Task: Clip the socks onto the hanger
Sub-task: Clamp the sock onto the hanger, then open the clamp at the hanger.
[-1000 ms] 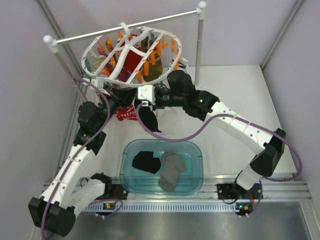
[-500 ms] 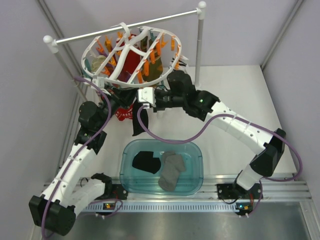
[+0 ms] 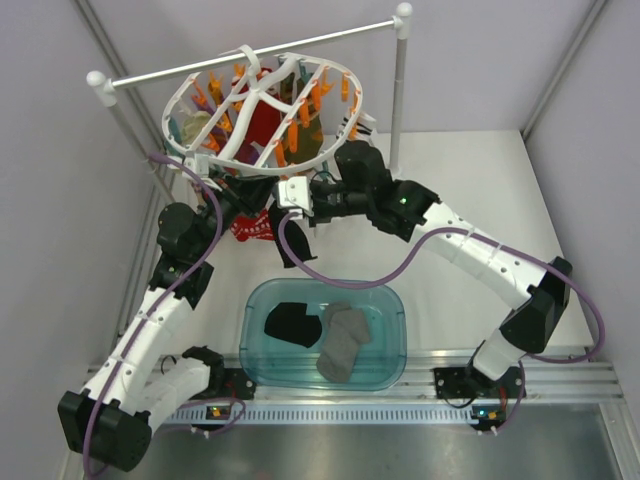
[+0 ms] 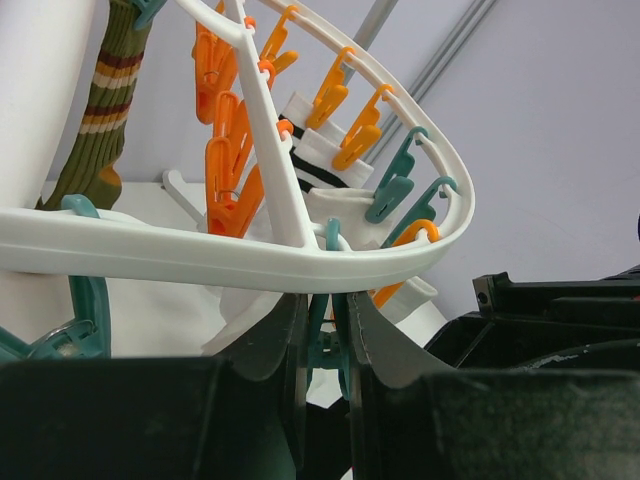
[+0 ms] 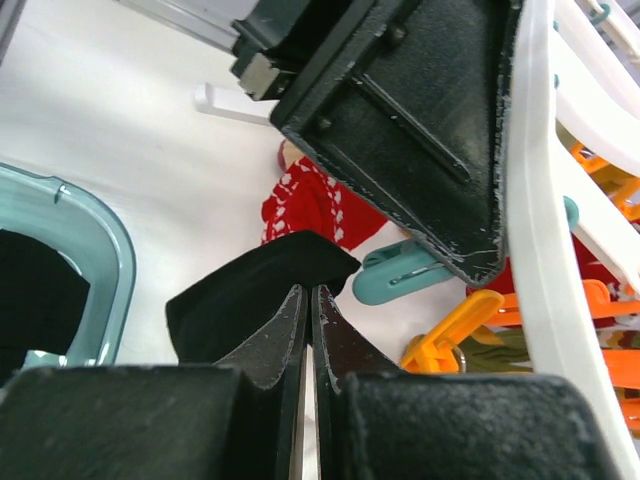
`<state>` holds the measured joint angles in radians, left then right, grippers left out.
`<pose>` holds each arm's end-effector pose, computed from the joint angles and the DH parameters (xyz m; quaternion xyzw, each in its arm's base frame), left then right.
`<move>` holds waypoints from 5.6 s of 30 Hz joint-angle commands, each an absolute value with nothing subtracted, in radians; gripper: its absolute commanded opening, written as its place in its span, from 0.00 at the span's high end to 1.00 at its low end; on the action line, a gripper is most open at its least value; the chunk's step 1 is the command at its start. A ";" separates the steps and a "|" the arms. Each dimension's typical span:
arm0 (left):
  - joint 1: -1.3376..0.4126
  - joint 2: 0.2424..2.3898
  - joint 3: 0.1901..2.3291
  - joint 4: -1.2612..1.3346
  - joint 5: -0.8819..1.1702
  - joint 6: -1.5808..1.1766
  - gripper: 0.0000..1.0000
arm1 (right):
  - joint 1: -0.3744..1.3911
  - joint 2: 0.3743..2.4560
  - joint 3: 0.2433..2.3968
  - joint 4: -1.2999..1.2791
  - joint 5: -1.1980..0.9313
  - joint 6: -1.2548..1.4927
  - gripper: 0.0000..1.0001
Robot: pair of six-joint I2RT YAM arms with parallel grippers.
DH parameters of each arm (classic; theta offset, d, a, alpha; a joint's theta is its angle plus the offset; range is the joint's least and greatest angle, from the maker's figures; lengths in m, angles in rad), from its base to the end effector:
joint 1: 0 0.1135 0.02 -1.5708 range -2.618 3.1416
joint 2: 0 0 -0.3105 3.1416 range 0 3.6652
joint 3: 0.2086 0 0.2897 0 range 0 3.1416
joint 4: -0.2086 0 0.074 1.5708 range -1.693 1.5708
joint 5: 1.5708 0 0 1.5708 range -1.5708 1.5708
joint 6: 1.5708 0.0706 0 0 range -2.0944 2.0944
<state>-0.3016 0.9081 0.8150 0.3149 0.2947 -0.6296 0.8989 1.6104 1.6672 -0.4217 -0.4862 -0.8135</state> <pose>0.2372 -0.0953 0.4228 0.0123 0.6282 -0.4288 0.6492 0.2476 0.3643 0.4511 -0.6933 0.4208 0.2216 0.5414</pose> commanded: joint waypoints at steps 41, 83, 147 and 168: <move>-0.304 0.911 0.779 0.325 0.396 -0.698 1.00 | 0.830 1.601 1.718 -0.311 -0.534 -0.726 1.00; -0.302 0.761 0.788 0.184 0.229 -0.667 0.30 | 0.824 1.537 1.631 -0.221 -0.434 -0.562 0.59; -0.322 0.943 0.917 0.376 0.354 -0.701 0.48 | 0.765 1.523 1.464 0.216 -0.542 -0.186 0.99; -0.333 0.989 0.948 0.348 0.245 -0.646 0.52 | 0.779 1.465 1.405 0.187 -0.512 -0.210 0.76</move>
